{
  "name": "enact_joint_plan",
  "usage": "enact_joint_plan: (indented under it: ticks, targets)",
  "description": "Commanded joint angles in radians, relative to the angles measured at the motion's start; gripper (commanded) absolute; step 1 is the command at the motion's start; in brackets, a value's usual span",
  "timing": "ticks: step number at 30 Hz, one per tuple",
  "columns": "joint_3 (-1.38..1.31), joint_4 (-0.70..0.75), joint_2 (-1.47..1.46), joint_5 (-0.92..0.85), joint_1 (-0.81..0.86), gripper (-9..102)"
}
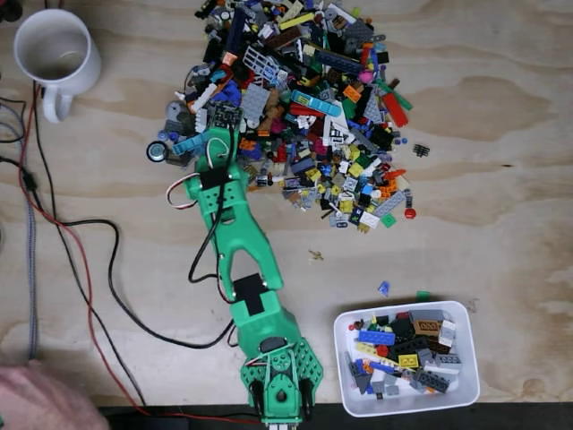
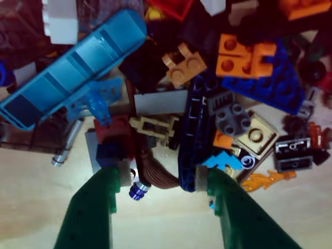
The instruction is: Find the closest Lego and put it in the bin.
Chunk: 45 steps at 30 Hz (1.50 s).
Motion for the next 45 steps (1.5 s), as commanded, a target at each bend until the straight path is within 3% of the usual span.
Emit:
enact_joint_plan:
  ticks: [1,12,33,45]
  targets:
    - [-0.104,-0.006,0.034,-0.02,-0.028,19]
    - [-0.124,0.008,0.017,-0.012,-0.127,19]
    - [-0.156,-0.058,-0.106,-0.087,-0.063,19]
    - [-0.149,-0.069,-0.104,-0.063,-0.081,0]
